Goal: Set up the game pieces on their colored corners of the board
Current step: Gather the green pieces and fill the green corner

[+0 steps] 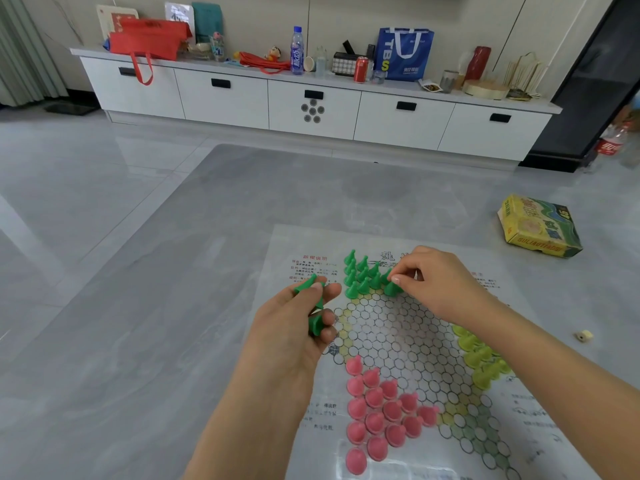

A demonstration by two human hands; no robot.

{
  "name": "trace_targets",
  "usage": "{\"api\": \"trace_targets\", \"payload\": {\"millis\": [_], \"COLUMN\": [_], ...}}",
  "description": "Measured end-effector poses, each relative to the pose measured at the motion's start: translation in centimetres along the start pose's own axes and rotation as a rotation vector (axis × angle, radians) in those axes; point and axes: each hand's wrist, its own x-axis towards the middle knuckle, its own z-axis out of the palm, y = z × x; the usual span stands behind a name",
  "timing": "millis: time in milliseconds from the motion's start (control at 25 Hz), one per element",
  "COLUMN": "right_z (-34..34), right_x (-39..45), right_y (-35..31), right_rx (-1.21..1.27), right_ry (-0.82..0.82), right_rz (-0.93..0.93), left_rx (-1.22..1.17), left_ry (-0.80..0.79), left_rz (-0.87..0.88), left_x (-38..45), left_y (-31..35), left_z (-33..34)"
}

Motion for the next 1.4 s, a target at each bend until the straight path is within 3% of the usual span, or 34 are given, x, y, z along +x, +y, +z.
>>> {"api": "trace_targets", "payload": {"millis": [800, 1000, 1200, 1400], "right_z": [0.4, -1.3, -2.4, -2.4], "right_x": [-0.3, -1.1, -2.7, -2.5], "right_y": [0.4, -1.5, -5.2, -5.5], "right_rx": [0.019, 0.171, 0.408, 0.458], "right_ry": [0.046, 0.151, -0.095, -0.135], "right_rz": [-0.009, -0.045, -0.218, -0.233], "left_rx": [-0.016, 0.074, 0.265, 0.26], "left_ry": [0.003, -0.044, -0.193, -0.257], "left_rz": [-0.026, -0.008, 0.067, 0.036], "left_x": [0.0, -0.1, -0.3, -0.2], "left_y": [0.3, 0.1, -0.6, -0.5], "left_z": [0.0, 0.0, 0.1, 0.0]}}
